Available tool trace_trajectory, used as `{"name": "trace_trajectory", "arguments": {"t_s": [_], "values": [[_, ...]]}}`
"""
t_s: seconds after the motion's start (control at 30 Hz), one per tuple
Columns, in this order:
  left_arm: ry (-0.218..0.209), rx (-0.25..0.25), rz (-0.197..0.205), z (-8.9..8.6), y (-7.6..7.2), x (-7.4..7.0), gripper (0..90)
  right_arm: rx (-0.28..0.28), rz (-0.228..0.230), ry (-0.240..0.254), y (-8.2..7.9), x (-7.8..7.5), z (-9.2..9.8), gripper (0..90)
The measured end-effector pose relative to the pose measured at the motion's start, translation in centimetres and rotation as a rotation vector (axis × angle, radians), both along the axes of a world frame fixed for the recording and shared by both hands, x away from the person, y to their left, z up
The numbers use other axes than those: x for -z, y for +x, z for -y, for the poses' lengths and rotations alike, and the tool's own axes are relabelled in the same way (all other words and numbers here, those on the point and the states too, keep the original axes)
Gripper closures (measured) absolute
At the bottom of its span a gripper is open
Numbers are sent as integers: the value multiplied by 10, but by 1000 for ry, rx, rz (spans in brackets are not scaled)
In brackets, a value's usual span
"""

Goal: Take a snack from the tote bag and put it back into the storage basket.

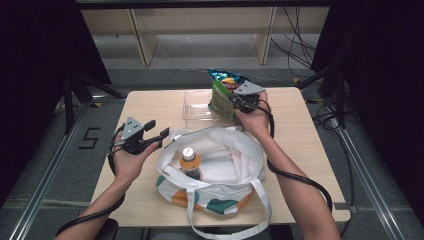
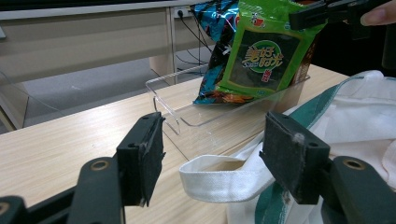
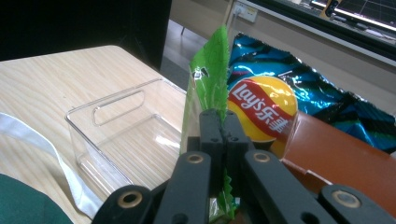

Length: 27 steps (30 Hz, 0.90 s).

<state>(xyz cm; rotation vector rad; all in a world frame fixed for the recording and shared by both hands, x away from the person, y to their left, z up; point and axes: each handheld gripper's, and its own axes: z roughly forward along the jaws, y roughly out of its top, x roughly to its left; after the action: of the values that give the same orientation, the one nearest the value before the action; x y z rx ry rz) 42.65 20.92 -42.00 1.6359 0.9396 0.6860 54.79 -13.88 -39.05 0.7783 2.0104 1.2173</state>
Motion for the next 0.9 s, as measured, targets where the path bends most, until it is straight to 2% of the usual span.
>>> {"name": "trace_trajectory", "arguments": {"t_s": [0.03, 0.07, 0.2, 0.3, 0.37, 0.4, 0.43, 0.47, 0.57, 0.63, 0.73, 0.77, 0.87, 0.9], "values": [[-1, 0, 0, 0, 0, 0, 378, 7, -28, 14, -1, 1, -1, 900], [0, 0, 1, 0, 0, 0, 378, -3, -17, -9, 0, 1, 1, 900], [0, 0, 1, 0, 0, 0, 378, 10, -9, -8, 0, 2, 2, 900], [1, 0, 1, 0, 0, 0, 378, 3, -16, -10, 0, 3, 1, 900], [-1, 0, 2, 0, 0, 0, 378, 0, -37, -6, 0, 4, 1, 900], [0, 0, 1, 0, 0, 0, 378, -1, -26, -9, 1, 4, 2, 900], [0, 0, 1, 0, 0, 0, 378, 7, -39, -6, 1, 6, 2, 900], [0, 0, 2, 0, 0, 0, 378, 9, -26, -11, 1, 7, 2, 900], [1, 0, 2, 0, 0, 0, 378, 8, -32, -12, 2, 9, 3, 900], [1, 1, 2, 0, 0, 0, 378, 11, -65, 1, 1, 11, 2, 900], [2, 1, 0, 0, 0, 0, 378, 12, -47, -16, 3, 13, 3, 900], [2, 1, 1, 0, 0, 0, 378, 18, -62, -5, 2, 13, 3, 900], [1, 1, 1, 0, 0, -1, 378, 10, -54, -21, 3, 15, 3, 900], [5, 1, 0, -1, 0, -1, 378, 16, -64, -13, 3, 15, 3, 900]]}}
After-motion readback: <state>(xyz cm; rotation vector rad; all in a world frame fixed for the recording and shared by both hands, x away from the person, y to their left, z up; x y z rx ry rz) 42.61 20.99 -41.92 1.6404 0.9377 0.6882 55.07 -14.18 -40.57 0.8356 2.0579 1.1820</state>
